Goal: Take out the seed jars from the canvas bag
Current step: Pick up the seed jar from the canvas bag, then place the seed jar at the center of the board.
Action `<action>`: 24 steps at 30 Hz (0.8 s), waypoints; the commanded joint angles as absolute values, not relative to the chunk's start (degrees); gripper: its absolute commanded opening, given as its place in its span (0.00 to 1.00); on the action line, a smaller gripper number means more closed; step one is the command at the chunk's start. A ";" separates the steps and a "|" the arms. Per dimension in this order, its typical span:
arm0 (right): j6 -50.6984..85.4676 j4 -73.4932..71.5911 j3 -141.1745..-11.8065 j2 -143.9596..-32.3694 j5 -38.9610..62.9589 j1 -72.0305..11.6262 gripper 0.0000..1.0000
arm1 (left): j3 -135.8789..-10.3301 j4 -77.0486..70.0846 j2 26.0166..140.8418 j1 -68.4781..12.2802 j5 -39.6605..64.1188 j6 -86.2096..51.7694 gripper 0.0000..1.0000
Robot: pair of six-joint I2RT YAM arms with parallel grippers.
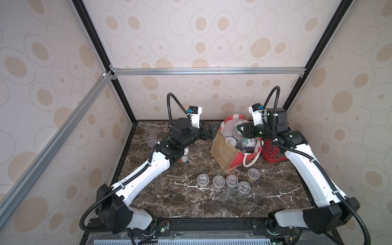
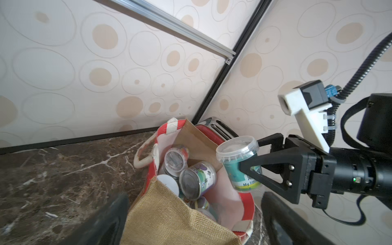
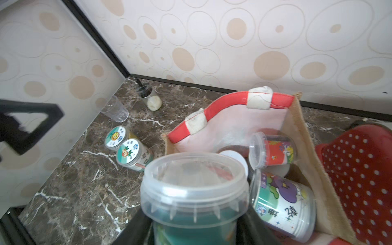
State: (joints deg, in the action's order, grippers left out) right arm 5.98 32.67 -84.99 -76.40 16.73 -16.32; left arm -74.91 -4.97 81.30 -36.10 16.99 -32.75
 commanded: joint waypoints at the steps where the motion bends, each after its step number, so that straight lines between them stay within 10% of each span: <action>1: 1.99 28.75 -82.61 -74.27 21.20 -19.11 0.54 | -79.23 -4.92 84.61 -34.86 31.64 -37.84 0.98; 16: -2.70 30.66 -81.74 -73.47 22.50 -24.79 0.54 | -77.60 -19.70 92.67 -34.51 45.72 -50.29 0.98; 24: -3.00 31.00 -81.68 -74.09 22.68 -26.09 0.54 | -78.05 -18.29 94.48 -34.58 46.93 -50.05 0.82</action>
State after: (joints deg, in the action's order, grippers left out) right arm -1.67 31.48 -81.60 -74.24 21.45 -25.23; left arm -77.06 -17.32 93.58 -34.76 44.88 -49.45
